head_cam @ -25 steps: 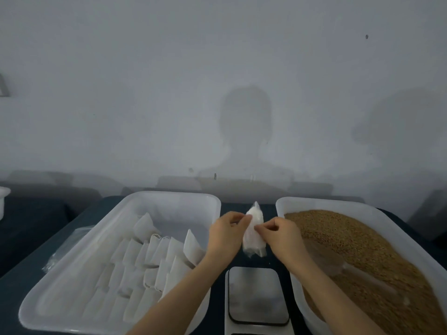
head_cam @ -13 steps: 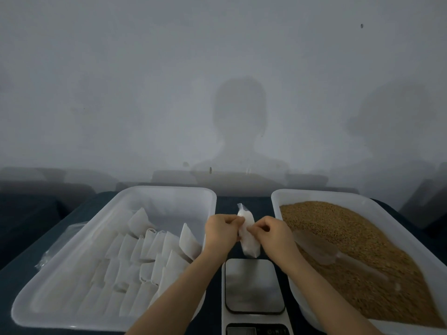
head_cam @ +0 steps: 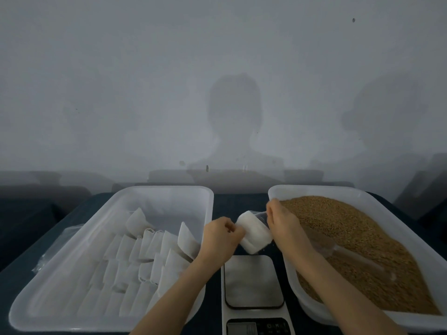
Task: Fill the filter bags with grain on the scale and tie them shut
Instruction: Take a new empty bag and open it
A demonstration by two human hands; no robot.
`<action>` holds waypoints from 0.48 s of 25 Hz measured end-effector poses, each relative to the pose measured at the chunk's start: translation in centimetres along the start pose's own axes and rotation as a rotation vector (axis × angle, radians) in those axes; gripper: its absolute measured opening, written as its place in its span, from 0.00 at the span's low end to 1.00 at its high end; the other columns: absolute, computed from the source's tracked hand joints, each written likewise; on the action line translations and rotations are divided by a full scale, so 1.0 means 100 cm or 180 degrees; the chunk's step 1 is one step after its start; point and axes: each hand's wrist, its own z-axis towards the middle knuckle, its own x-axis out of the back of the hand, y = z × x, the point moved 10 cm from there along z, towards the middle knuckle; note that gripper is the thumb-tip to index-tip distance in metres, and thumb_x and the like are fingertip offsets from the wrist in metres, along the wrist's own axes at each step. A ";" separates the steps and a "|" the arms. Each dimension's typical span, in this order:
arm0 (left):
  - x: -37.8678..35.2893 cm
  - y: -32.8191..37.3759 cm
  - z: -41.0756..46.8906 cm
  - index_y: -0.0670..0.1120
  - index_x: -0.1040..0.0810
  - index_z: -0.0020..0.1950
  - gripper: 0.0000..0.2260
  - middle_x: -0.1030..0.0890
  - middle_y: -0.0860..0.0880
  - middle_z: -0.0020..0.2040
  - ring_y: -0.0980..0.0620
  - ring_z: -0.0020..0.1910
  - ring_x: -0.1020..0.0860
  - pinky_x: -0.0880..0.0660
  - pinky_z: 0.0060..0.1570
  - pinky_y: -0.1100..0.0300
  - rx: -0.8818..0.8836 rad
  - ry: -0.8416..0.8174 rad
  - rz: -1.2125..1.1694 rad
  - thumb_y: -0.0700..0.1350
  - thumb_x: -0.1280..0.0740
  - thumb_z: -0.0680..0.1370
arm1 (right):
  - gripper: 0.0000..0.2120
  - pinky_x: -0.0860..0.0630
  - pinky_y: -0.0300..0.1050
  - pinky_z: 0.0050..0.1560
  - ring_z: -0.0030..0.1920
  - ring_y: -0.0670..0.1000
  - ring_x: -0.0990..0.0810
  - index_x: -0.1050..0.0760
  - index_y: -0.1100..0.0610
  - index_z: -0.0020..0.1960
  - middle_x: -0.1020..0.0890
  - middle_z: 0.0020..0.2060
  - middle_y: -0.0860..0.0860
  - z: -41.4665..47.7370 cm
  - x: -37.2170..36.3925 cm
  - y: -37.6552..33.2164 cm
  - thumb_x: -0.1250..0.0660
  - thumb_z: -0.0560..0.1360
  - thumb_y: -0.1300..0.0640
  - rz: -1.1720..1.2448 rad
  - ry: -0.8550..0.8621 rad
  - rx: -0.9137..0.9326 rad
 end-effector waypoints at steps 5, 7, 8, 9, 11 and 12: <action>0.014 0.014 -0.004 0.45 0.26 0.43 0.04 0.22 0.46 0.41 0.53 0.38 0.21 0.20 0.33 0.65 0.0207 0.0292 -0.0855 0.41 0.34 0.78 | 0.11 0.29 0.34 0.43 0.43 0.45 0.24 0.22 0.53 0.58 0.22 0.45 0.48 -0.010 -0.005 -0.024 0.39 0.78 0.56 0.0330 -0.0254 0.0313; 0.017 0.024 -0.007 0.46 0.25 0.44 0.03 0.21 0.46 0.41 0.53 0.38 0.20 0.18 0.40 0.58 0.0071 0.0375 -0.0879 0.41 0.35 0.78 | 0.12 0.29 0.30 0.37 0.38 0.41 0.23 0.21 0.52 0.55 0.21 0.39 0.44 -0.010 -0.001 -0.030 0.38 0.77 0.49 0.0727 -0.0211 0.0115; 0.018 0.029 -0.009 0.46 0.25 0.44 0.03 0.21 0.48 0.40 0.53 0.38 0.20 0.18 0.41 0.59 -0.0028 0.0432 -0.0802 0.42 0.35 0.78 | 0.13 0.28 0.30 0.37 0.38 0.42 0.23 0.21 0.53 0.55 0.20 0.40 0.45 -0.009 -0.002 -0.032 0.37 0.77 0.48 0.0805 -0.0242 0.0076; 0.019 0.033 -0.011 0.47 0.25 0.43 0.04 0.21 0.49 0.39 0.55 0.37 0.20 0.20 0.40 0.64 -0.0135 0.0504 -0.0673 0.43 0.35 0.78 | 0.13 0.27 0.33 0.39 0.39 0.43 0.22 0.22 0.54 0.58 0.18 0.44 0.48 -0.007 -0.003 -0.033 0.36 0.77 0.49 0.0865 -0.0324 -0.0014; 0.021 0.042 -0.017 0.48 0.26 0.41 0.05 0.22 0.53 0.38 0.61 0.37 0.22 0.27 0.35 0.74 -0.0381 0.0608 -0.0517 0.44 0.35 0.78 | 0.16 0.24 0.39 0.42 0.43 0.47 0.23 0.25 0.56 0.62 0.19 0.50 0.53 -0.006 -0.001 -0.034 0.34 0.76 0.54 0.0903 -0.0395 -0.0196; 0.019 0.046 -0.019 0.47 0.26 0.41 0.06 0.22 0.54 0.38 0.68 0.37 0.24 0.29 0.35 0.76 -0.0512 0.0588 -0.0533 0.43 0.35 0.78 | 0.14 0.22 0.41 0.41 0.43 0.48 0.23 0.24 0.57 0.59 0.20 0.49 0.53 -0.005 0.001 -0.034 0.33 0.75 0.55 0.0904 -0.0351 -0.0212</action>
